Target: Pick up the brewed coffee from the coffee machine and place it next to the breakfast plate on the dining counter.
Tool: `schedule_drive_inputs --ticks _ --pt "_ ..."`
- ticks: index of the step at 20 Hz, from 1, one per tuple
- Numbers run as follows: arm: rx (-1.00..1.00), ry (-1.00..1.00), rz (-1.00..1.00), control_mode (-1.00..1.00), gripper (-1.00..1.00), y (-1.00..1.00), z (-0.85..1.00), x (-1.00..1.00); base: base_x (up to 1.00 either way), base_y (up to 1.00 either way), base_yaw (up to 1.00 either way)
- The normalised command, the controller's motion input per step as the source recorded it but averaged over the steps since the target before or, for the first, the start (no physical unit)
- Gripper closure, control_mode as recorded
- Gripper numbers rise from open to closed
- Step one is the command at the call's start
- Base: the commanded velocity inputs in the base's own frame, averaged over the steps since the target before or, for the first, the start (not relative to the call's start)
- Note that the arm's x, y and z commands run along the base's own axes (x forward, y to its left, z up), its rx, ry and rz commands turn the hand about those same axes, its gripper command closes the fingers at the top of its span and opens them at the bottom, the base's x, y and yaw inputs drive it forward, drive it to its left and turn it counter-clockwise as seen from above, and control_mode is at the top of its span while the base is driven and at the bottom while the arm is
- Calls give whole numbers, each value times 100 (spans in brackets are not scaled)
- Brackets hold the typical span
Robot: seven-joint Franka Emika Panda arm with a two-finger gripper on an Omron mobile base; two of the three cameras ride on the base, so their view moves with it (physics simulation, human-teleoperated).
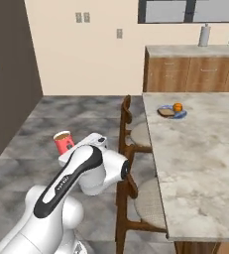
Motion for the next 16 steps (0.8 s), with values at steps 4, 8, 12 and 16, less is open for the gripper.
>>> schedule_drive_inputs --ticks 4,8,12,16 --pt "0 0 0 100 100 0 0 0 56 94 -42" --pt "0 0 0 100 100 0 0 0 15 100 -34" --pt "0 0 0 100 100 0 0 0 24 95 -35" --pt "0 0 0 100 100 0 0 0 92 72 -42"
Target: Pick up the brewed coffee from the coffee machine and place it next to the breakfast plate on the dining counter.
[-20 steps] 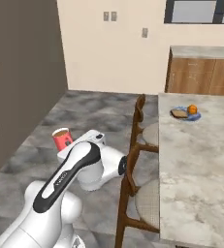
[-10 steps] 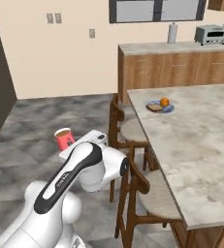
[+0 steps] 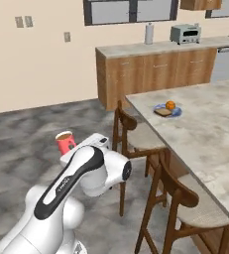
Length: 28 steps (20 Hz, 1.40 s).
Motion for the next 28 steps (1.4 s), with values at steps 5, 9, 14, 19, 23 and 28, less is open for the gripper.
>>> schedule_drive_inputs --ticks 5,9,14,19,23,28 --pt "0 0 0 100 100 0 0 0 100 69 -44" --pt "0 0 0 100 100 0 0 0 93 52 -53" --pt "0 0 0 100 100 0 0 0 75 36 -59" --pt "0 0 0 100 100 0 0 0 48 18 -68" --pt "0 0 0 100 100 0 0 0 52 34 -66" --pt "0 0 0 100 100 0 0 0 94 71 -51"
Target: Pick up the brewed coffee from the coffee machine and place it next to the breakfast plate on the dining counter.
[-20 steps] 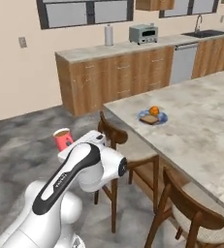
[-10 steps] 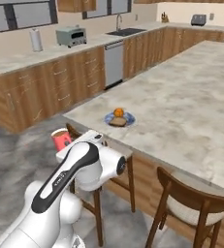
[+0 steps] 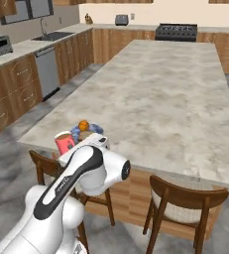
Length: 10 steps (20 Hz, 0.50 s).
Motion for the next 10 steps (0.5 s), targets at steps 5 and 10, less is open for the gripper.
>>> schedule_drive_inputs --ticks 5,10 --pt "0 0 0 100 100 0 0 0 100 53 -44" --pt "0 0 -8 -100 100 2 1 59 40 9 -11"
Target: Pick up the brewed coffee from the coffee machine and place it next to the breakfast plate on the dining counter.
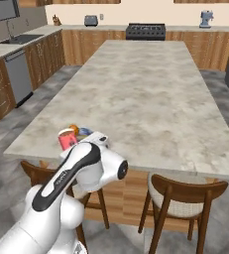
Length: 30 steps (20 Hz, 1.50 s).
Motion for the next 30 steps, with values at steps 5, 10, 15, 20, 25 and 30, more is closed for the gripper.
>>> schedule_drive_inputs --ticks 5,10,15,20,25,30 --pt "0 2 -1 -100 100 -12 0 84 0 0 0" --pt "0 22 -3 -100 100 -53 3 86 0 0 0" --pt "0 28 -10 -100 100 -74 0 90 0 0 0" --pt "0 6 -2 -100 100 -53 -5 70 0 0 0" --pt "1 -7 0 -100 100 -20 -33 77 0 0 0" --pt "0 -11 10 -100 100 0 -72 63 0 0 0"
